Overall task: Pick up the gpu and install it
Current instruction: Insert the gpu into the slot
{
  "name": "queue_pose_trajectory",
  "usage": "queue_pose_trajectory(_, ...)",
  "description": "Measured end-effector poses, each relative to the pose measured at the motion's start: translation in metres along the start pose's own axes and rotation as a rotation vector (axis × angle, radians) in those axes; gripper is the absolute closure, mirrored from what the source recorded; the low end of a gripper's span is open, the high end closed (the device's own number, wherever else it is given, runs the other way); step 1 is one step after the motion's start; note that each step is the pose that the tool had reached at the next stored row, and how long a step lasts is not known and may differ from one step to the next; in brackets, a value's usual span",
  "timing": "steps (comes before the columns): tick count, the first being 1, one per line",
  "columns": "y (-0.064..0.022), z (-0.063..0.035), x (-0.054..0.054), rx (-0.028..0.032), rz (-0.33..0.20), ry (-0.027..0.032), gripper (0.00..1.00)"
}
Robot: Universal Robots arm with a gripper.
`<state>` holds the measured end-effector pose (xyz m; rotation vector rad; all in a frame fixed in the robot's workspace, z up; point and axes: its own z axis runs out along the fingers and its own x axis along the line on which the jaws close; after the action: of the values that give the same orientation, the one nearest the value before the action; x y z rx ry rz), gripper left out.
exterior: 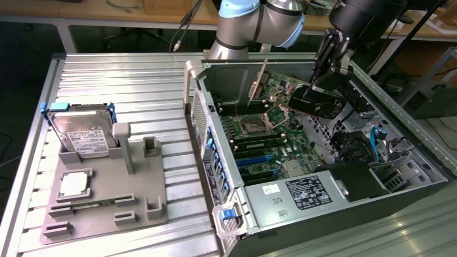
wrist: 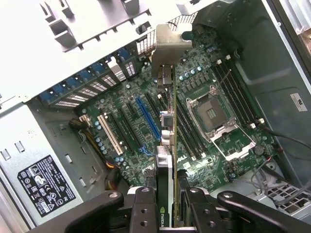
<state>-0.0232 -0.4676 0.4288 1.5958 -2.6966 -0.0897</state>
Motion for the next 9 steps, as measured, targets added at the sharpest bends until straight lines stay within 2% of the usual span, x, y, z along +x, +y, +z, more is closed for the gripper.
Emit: queue_pose_trajectory(9,0.0,0.0,0.0,-0.0011,-0.047,0.0025,0.73)
